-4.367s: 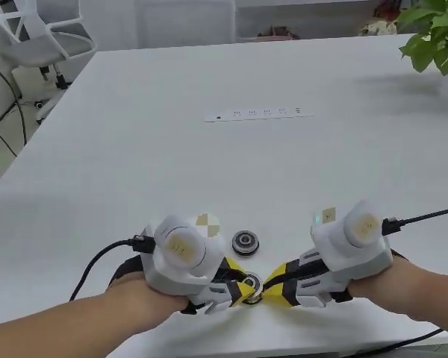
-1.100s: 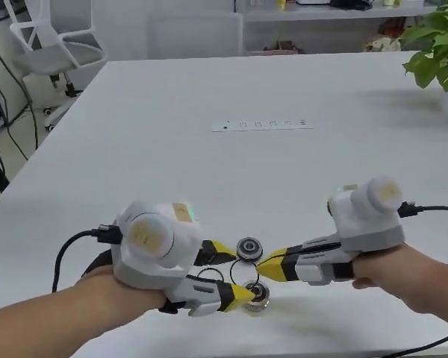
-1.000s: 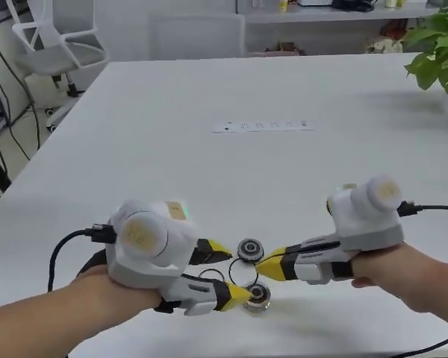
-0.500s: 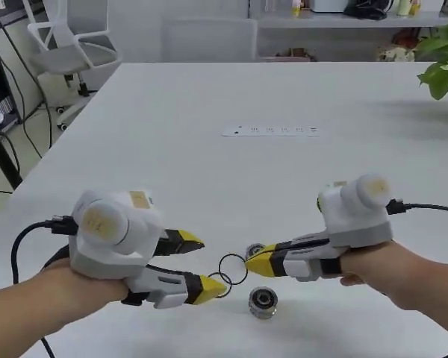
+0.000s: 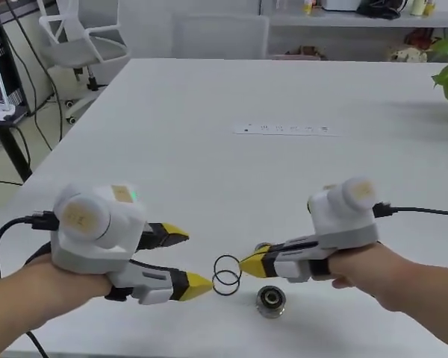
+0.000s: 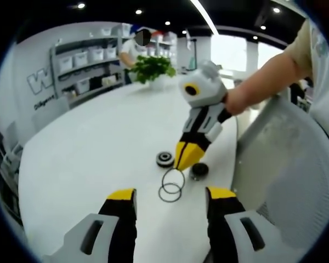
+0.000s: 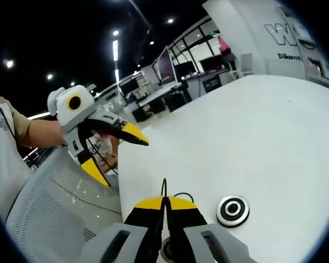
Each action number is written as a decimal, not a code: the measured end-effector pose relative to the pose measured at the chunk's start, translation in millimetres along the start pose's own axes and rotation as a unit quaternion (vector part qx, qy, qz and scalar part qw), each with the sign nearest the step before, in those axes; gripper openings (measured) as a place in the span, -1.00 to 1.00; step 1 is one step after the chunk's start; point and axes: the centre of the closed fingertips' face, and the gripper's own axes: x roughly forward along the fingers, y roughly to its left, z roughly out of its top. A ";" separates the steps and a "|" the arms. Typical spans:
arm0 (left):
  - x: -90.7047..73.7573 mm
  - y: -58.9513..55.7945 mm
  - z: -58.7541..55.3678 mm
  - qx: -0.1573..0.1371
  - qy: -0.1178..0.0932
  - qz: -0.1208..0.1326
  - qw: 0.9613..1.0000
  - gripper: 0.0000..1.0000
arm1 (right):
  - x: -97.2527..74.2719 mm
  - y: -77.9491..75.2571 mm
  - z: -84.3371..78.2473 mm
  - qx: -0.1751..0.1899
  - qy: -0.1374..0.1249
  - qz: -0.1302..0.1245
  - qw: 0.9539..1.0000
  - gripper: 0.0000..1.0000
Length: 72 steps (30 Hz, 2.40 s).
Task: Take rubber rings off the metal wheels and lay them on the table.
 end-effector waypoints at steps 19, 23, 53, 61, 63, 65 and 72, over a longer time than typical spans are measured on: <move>-4.9 3.1 -14.1 -0.015 0.005 0.007 1.000 0.05 | 15.1 -11.0 -19.0 0.030 0.022 -0.014 0.999 -1.00; -4.9 3.4 -15.1 -0.017 0.006 0.007 1.000 0.05 | 15.0 -15.1 -21.1 0.036 0.023 -0.020 0.999 -1.00; -2.3 -0.8 -19.3 -0.022 0.015 0.000 1.000 0.04 | 15.0 -31.0 -25.2 0.040 0.028 -0.069 0.996 -0.91; -0.8 -0.1 -13.4 -0.018 0.015 0.000 1.000 0.05 | 1.9 -29.2 -10.7 0.031 0.010 -0.070 0.997 -0.85; 0.3 1.2 -12.3 -0.016 0.017 0.001 1.000 0.05 | -2.5 -29.3 -7.2 0.023 0.010 -0.072 0.997 -0.84; 1.4 1.6 -10.3 -0.016 0.018 0.000 1.000 0.04 | -7.9 -29.5 -2.7 0.016 0.004 -0.073 0.997 -0.83; 6.7 2.5 0.0 -0.012 0.016 -0.004 1.000 -0.01 | -24.7 -35.9 6.6 0.004 -0.008 -0.088 0.996 -0.72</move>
